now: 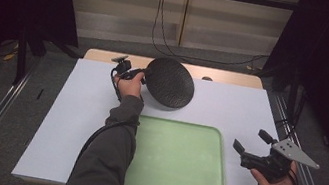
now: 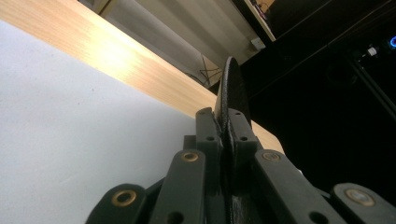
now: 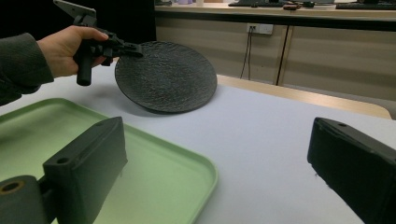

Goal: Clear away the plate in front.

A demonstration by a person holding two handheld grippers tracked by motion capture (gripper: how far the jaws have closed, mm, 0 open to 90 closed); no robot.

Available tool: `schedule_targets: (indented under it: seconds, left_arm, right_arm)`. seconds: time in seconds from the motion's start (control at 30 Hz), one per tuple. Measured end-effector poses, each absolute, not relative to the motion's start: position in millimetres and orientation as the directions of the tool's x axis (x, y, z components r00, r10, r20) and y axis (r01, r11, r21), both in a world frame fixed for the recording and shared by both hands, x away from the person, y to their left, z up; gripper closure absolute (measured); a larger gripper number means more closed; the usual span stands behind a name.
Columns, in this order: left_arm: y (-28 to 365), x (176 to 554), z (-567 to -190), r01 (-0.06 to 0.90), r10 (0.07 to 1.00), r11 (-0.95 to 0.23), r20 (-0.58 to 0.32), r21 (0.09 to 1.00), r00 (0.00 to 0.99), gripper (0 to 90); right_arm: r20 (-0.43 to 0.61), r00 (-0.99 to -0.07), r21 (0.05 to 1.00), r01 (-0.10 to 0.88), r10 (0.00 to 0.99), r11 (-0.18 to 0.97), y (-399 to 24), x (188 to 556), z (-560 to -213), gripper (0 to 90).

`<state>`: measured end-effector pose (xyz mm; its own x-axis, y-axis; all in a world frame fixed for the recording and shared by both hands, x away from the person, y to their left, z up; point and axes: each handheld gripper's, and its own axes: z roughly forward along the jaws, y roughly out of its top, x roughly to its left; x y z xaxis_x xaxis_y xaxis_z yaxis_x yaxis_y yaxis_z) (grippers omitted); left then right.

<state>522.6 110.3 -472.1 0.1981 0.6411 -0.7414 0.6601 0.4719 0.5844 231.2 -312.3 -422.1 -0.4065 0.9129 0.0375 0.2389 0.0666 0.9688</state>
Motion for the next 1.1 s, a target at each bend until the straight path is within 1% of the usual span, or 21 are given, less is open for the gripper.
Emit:
schedule_targets:
  seconds: [0.03,0.17,0.37,0.43,0.47,0.6,0.67,0.83,1.1]
  left_arm:
    - [109,523,-471,0.656,0.627,0.494,-0.757,0.570,0.185,86.0]
    - [110,523,-465,0.660,0.607,0.499,-0.770,0.562,0.197,86.0]
    - [115,521,-455,0.682,0.606,0.459,-0.762,0.570,0.228,85.9]
    - [117,519,-451,0.690,0.621,0.443,-0.751,0.573,0.225,85.9]
    - [118,519,-450,0.695,0.603,0.439,-0.760,0.569,0.241,85.9]
    - [120,517,-441,0.712,0.591,0.427,-0.768,0.558,0.247,85.8]
    - [122,515,-436,0.717,0.570,0.423,-0.778,0.554,0.264,85.8]
    - [125,509,-422,0.730,0.558,0.380,-0.770,0.568,0.309,85.8]
    - [132,498,-411,0.762,0.506,0.349,-0.794,0.546,0.337,85.9]
  right_arm:
    - [0.044,-0.410,0.968,0.242,0.911,0.062,-312,231,-422,4.0]
    - [0.041,-0.405,0.969,0.240,0.913,0.063,-313,231,-422,3.9]
    - [0.031,-0.406,0.970,0.232,0.914,0.070,-311,231,-422,2.8]
    - [0.027,-0.405,0.970,0.230,0.914,0.074,-311,231,-422,2.6]
    - [0.023,-0.408,0.972,0.223,0.913,0.076,-310,231,-422,2.6]
    - [0.017,-0.411,0.971,0.223,0.912,0.082,-309,231,-422,2.7]
    - [0.012,-0.412,0.971,0.224,0.911,0.088,-309,231,-421,2.6]
    - [-0.002,-0.414,0.972,0.212,0.910,0.099,-307,230,-421,1.8]
    - [0.000,-0.419,0.973,0.208,0.908,0.096,-307,229,-419,1.8]
